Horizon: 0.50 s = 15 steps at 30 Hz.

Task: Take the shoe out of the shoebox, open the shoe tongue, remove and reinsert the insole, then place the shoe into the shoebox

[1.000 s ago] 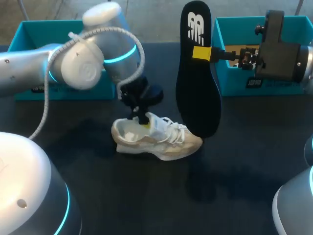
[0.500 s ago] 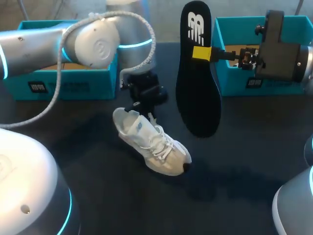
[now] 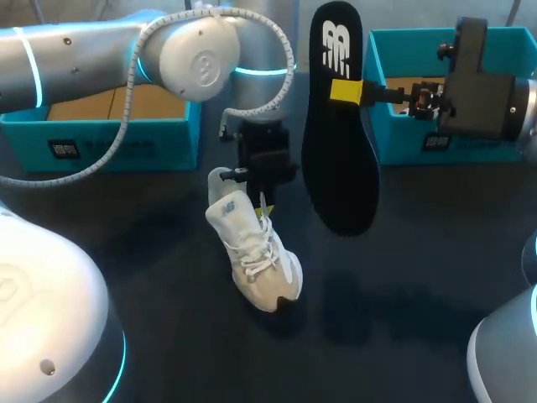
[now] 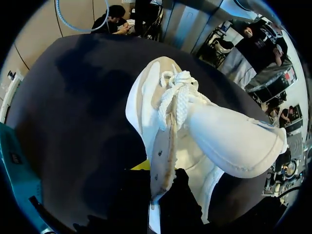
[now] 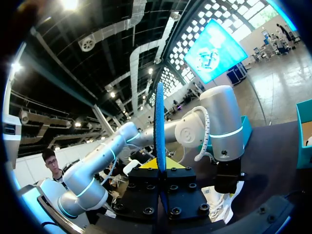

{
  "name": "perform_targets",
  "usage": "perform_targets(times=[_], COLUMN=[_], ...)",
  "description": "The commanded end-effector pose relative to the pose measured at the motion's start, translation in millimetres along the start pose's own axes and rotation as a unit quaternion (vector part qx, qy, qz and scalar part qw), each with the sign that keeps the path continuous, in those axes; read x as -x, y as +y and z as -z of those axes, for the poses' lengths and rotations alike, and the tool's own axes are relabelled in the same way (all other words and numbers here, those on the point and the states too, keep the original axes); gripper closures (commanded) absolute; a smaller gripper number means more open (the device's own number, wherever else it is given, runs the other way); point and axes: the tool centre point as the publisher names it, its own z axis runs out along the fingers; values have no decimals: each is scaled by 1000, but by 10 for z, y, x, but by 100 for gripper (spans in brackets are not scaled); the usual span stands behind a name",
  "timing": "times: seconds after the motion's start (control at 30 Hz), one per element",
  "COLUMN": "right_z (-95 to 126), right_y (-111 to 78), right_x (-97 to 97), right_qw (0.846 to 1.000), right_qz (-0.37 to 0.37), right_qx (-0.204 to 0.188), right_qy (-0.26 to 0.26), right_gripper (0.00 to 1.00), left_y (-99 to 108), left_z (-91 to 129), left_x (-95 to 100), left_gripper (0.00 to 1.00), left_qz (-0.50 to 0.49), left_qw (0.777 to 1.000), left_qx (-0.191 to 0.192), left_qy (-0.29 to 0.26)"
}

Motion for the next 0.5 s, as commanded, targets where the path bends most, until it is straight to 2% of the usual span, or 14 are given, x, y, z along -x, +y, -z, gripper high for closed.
perform_targets(times=[0.03,0.3,0.5], right_z=[-62,-62,-62], right_y=[15,15,15], right_x=[15,15,15], right_qw=[1000,1000,1000], right_qz=[0,0,0], right_qx=[1,1,1], right_qy=[0,0,0], right_gripper=[100,100,100], left_y=[0,50,-7], left_z=[-4,-13,-11], left_x=[45,201,294], left_gripper=[100,100,100], left_qz=[-9,-68,-119], left_qw=[1000,994,985], left_qx=[6,5,28], left_qy=[21,88,121])
